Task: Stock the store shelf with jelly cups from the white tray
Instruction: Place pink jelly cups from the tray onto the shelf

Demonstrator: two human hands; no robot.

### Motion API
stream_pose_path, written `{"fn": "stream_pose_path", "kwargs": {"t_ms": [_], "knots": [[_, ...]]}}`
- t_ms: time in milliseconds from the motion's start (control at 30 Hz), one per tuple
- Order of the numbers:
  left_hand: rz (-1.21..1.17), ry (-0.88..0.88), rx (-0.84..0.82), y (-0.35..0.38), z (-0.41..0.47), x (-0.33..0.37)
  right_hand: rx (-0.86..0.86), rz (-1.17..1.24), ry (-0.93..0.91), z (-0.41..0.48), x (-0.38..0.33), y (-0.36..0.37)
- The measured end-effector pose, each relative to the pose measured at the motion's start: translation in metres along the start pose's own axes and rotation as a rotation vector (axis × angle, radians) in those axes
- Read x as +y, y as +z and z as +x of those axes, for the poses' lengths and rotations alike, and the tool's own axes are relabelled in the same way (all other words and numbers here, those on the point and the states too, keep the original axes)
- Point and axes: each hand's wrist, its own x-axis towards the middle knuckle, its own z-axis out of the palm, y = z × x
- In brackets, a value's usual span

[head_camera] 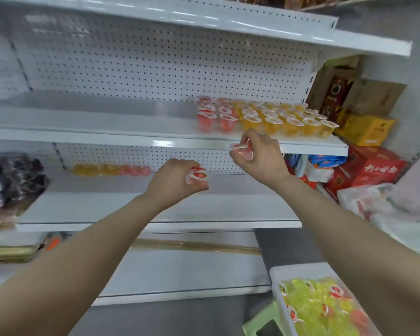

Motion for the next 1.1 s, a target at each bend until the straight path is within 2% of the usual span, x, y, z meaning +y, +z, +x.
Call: {"fn": "stream_pose_path", "kwargs": {"t_ms": [267,500,800,1100], "knots": [[0.019,-0.113,0.155,-0.048,0.051,-0.046,-0.047,0.214,0.035,0.103,-0.034,0.016],[0.021,-0.164,0.252,-0.067,0.116,-0.079,-0.134,0.202,0.080,0.193,-0.028,0.058],[0.022,-0.244,0.255,-0.067,0.195,-0.126,-0.236,0.310,0.205,0.294,0.001,0.104],[0.062,-0.314,0.226,-0.053,0.238,-0.156,-0.464,0.148,0.140,0.335,0.029,0.170]]}}
